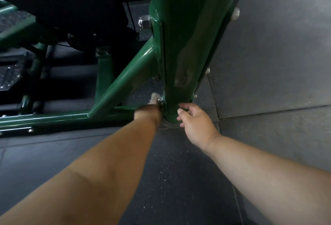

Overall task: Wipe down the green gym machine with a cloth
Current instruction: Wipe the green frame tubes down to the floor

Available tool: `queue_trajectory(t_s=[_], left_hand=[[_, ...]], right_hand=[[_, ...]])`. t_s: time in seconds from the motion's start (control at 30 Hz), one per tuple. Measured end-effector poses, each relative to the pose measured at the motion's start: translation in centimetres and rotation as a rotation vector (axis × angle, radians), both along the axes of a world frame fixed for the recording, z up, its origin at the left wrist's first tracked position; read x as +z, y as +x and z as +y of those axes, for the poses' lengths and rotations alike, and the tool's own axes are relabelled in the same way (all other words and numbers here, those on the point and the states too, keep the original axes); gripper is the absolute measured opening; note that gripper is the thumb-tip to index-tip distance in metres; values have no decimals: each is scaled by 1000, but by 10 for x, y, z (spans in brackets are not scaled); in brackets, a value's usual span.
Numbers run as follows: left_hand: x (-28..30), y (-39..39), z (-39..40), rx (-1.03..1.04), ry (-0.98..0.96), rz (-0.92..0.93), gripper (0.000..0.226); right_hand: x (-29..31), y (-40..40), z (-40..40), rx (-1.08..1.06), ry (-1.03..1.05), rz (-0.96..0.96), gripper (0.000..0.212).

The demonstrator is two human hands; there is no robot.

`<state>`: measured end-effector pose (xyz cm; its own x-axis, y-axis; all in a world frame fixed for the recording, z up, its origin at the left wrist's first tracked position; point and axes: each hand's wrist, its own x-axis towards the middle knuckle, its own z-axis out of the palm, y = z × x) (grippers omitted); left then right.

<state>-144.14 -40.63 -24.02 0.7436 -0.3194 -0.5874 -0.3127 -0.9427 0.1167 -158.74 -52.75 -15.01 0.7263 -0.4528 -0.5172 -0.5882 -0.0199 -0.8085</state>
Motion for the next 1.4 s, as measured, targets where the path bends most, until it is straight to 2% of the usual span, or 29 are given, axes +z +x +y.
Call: queue_trajectory(t_s=[0.07, 0.13, 0.17, 0.23, 0.27, 0.33, 0.4, 0.47, 0.57, 0.67, 0.8, 0.9, 1.0, 1.13, 1.23, 1.33, 1.4], left_hand=[[7, -14, -19, -17, -21, 35, 62], [-3, -9, -13, 50, -18, 89, 79], [-1, -5, -7, 120, -44, 105, 79], [3, 1, 12, 164, -9, 24, 65], [1, 5, 18, 137, 12, -53, 61], [-4, 16, 25, 118, 6, -36, 56], [-7, 24, 17, 185, -164, 222, 47], [-13, 25, 8, 399, -409, 450, 32], [1, 11, 5, 627, -621, 562, 19], [15, 0, 15, 854, -803, 634, 21], [28, 7, 28, 937, -930, 615, 17], [47, 25, 11, 1032, -959, 520, 24], [65, 27, -16, 948, -994, 517, 28], [82, 21, -34, 802, -866, 433, 44], [88, 20, -38, 757, -889, 407, 39], [102, 17, -37, 836, -983, 437, 42], [110, 13, -35, 966, -1011, 479, 47]], right_hand=[[-1, 2, 1, 3, 0, 1, 27], [0, 3, 2, 2, 6, -3, 26], [1, 3, 2, 2, 9, -7, 24], [3, 3, 1, 5, 21, -16, 23], [3, 3, 1, 8, 25, -20, 24], [3, 2, 1, 18, 29, -22, 26], [3, 3, 1, 19, 36, -23, 29], [4, 4, 2, 19, 33, -20, 33], [5, 6, 2, 4, 25, -27, 35], [6, 6, 0, -9, 16, -35, 32], [9, 5, -2, -1, 12, -32, 30], [12, 5, -5, 4, -8, -26, 26], [15, 6, -5, 4, -16, -33, 24], [15, 5, -5, 2, -27, -62, 24], [15, 4, -4, -5, -26, -80, 20], [14, 1, -3, 4, -29, -85, 21], [16, 0, 0, 18, -44, -89, 20]])
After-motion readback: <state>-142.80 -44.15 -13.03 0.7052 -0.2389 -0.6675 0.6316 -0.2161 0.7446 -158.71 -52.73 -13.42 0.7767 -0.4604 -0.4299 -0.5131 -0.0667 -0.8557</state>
